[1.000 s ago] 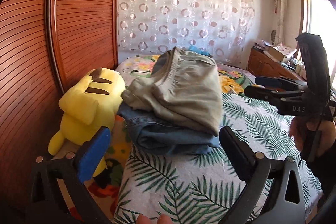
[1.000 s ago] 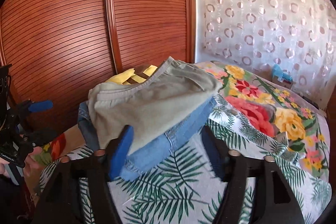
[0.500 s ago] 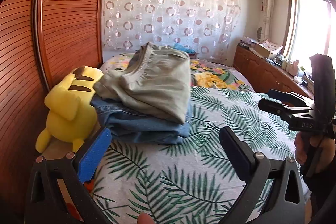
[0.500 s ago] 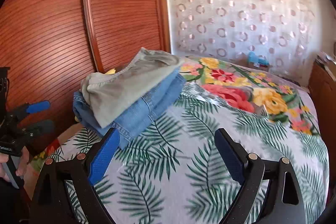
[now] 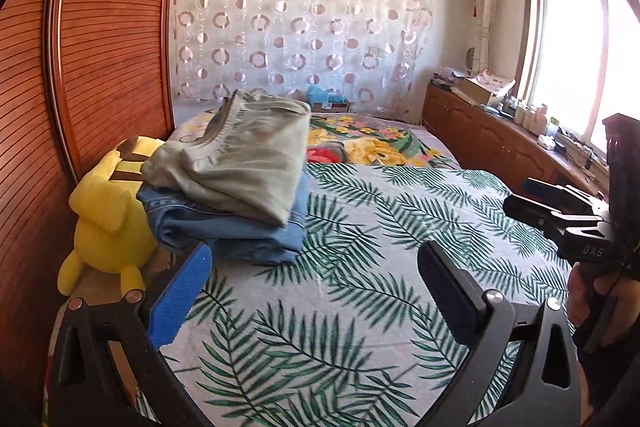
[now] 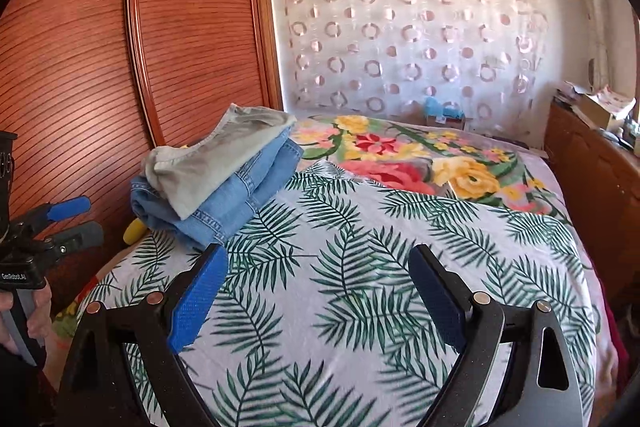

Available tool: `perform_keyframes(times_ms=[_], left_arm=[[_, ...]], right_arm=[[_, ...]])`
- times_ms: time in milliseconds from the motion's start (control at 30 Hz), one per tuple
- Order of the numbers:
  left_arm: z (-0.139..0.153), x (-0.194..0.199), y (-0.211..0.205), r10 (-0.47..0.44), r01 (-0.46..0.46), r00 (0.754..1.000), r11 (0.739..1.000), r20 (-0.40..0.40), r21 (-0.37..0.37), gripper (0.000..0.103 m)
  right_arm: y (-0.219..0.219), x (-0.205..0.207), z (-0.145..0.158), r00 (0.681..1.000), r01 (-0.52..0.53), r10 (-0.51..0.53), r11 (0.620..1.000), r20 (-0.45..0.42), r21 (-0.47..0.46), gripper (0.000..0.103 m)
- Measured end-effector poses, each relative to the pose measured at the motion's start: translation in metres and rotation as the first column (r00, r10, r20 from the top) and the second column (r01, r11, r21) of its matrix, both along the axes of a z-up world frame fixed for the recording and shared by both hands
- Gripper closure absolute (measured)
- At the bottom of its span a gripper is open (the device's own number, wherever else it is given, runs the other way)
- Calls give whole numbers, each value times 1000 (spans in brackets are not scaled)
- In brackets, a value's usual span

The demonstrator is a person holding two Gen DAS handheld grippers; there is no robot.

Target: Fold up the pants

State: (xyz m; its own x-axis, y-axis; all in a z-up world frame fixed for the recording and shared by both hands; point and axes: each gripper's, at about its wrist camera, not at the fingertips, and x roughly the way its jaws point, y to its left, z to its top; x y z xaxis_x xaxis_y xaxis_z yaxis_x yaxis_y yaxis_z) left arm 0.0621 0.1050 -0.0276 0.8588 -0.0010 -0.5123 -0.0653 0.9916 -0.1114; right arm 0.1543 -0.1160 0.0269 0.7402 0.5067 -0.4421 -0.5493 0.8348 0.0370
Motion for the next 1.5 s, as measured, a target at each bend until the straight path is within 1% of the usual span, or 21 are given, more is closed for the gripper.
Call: perform_keyframes(times_ms=[300,433,733,933,1200,1367,1500], left_arm=[[3,-2,-35,-51,52,999,998,-7,24,0],[2,0,-52,-74,74,997,997,-10,27,0],[3,4,-80,-104,105,995,993,-11,49,0],[16,-4,-91,-116,114,993,991,15,70,0],[46,-18,-96,-120,113,990,990,70,89,0],[63,-28,-94,-112,103,988,991,108,84,0],[70,-33,-92,-99,89,987,992,125,85,0]], right_arm=[[-28,-40,0,998,66,-67,997,8,25,11],[-38,-60,-3,991,135,-135,991,14,17,11],[-52,-84,-7,977,214,-214,977,12,10,11],[-56,-90,1,970,241,-242,970,18,40,11],[-56,-119,18,961,261,-267,962,75,82,11],[-61,-136,27,955,262,-274,959,115,105,11],[-61,-144,25,953,259,-273,959,135,114,11]])
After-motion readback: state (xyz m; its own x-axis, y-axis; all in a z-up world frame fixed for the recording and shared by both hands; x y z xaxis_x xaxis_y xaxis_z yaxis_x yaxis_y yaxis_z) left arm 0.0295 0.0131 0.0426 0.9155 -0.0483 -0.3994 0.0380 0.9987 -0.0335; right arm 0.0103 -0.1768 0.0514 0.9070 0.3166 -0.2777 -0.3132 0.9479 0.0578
